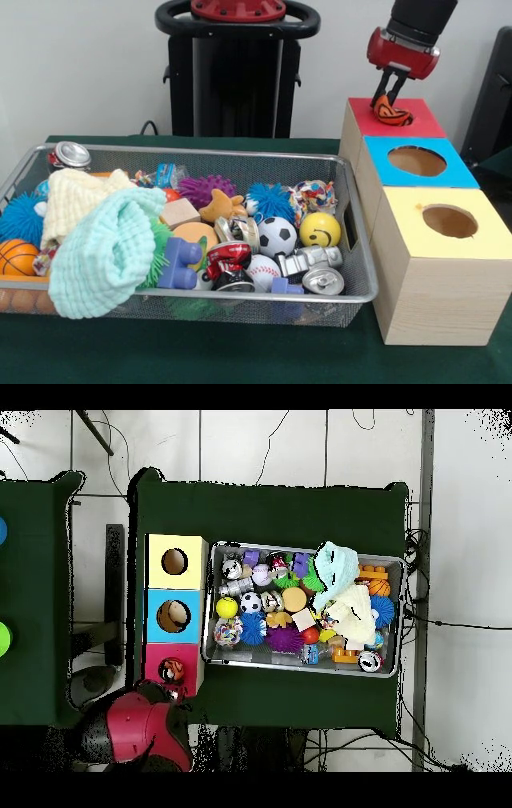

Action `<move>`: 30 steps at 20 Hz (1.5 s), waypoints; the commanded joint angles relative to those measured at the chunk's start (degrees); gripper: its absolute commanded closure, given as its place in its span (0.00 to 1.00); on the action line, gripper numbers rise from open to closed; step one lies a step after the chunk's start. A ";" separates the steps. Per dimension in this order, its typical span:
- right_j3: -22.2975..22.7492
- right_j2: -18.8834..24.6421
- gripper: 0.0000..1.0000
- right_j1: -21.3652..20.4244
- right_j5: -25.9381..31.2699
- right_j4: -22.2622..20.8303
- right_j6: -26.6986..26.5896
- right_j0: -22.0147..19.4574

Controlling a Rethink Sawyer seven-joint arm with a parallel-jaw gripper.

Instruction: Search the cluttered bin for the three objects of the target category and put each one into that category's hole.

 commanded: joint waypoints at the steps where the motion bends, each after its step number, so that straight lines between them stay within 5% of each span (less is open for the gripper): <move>1: 2.97 5.78 1.00 2.69 -3.71 4.55 14.90 0.18; 15: 3.07 7.70 1.00 3.75 -5.92 5.08 13.35 -1.73; 16: 3.12 7.82 0.00 3.73 -6.40 4.98 13.26 -1.86; 30: 3.37 9.19 0.00 3.32 -6.62 4.59 12.34 -3.24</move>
